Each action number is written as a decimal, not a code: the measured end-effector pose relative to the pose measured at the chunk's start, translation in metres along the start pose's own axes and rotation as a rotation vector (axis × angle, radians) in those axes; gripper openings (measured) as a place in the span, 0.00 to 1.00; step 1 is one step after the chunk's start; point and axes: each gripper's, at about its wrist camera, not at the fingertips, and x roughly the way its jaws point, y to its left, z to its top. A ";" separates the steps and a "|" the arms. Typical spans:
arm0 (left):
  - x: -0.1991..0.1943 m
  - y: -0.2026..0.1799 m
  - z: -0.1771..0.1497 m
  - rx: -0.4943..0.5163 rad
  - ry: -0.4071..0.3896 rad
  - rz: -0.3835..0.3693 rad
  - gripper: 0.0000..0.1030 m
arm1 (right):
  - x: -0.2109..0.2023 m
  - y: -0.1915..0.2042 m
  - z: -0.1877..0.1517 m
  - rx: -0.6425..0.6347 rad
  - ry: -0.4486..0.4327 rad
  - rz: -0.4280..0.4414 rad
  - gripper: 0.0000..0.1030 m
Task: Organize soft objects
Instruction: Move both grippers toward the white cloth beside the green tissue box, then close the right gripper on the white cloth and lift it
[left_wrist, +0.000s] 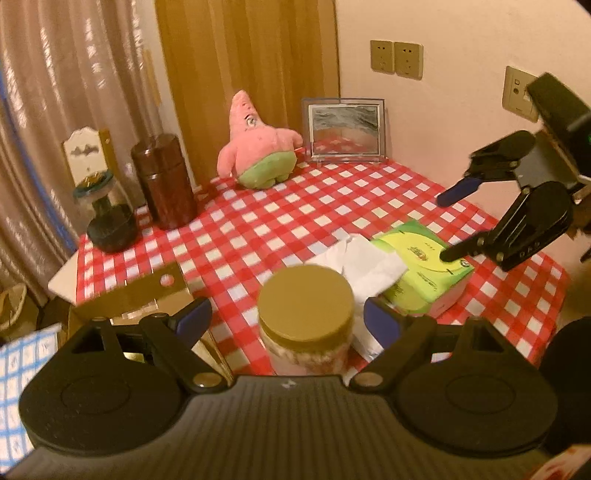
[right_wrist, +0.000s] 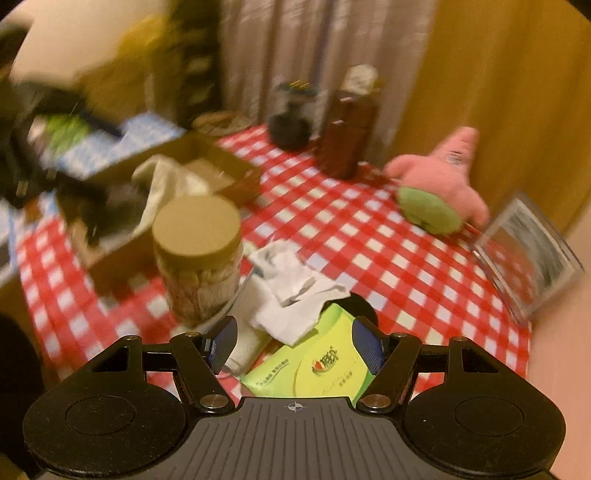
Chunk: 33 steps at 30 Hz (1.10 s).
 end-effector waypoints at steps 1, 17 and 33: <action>0.003 0.003 0.003 0.014 0.000 -0.002 0.85 | 0.008 -0.001 0.002 -0.034 0.020 0.009 0.67; 0.055 0.031 0.021 0.061 0.074 -0.070 0.85 | 0.111 -0.004 0.015 -0.325 0.277 0.094 0.66; 0.083 0.057 0.036 0.034 0.078 -0.074 0.85 | 0.130 -0.032 0.043 -0.236 0.229 0.066 0.08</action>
